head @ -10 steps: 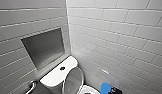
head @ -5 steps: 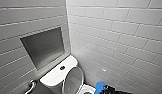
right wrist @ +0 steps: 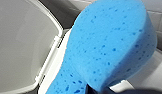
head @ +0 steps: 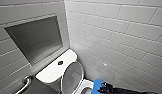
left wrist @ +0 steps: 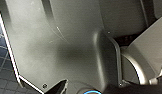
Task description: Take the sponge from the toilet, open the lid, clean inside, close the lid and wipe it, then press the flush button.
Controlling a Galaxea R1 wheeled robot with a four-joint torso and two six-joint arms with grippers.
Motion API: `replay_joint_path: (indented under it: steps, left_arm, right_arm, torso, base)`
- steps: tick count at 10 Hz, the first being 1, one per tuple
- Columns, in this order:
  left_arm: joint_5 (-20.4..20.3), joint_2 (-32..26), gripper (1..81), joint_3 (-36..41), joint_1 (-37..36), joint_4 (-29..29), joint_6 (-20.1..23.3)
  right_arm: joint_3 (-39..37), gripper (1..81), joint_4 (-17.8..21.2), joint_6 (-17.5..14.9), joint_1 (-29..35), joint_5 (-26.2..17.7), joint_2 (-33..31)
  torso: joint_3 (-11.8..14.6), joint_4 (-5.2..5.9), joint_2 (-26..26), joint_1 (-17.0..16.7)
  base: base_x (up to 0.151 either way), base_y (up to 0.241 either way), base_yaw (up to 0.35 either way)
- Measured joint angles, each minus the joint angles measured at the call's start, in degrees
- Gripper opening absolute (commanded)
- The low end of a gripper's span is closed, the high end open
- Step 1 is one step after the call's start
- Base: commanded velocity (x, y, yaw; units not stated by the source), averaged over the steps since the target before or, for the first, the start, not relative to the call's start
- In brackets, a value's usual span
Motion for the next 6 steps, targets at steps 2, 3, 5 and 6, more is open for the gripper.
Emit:
replay_joint_path:
  steps: [2,3,5,6]
  left_arm:
    - [-0.2,0.13,81.1,0.0,-0.09,0.0,0.0]
    - [-0.21,0.16,81.1,0.0,-0.12,0.0,0.0]
    - [-0.21,0.16,81.1,0.0,-0.01,0.0,0.0]
    - [-0.2,0.16,81.1,0.0,0.02,0.0,0.0]
  right_arm:
    - [2.52,1.0,0.01,0.0,1.12,-0.22,-0.41]
    - [3.27,1.0,0.04,0.0,2.01,-0.41,-0.63]
    - [3.5,1.0,0.2,0.0,3.19,-0.49,-0.74]
    - [3.57,1.0,0.22,0.0,3.06,-1.07,-0.39]
  torso:
    - [-1.31,0.0,-3.11,2.03]
    - [-1.6,0.0,-5.09,3.25]
    - [-1.66,0.0,-9.43,5.96]
    - [-1.68,0.0,-11.56,7.28]
  base:
    - [0.0,0.0,0.0]
    - [0.0,0.0,0.0]
    - [0.0,0.0,0.0]
    - [0.0,0.0,0.0]
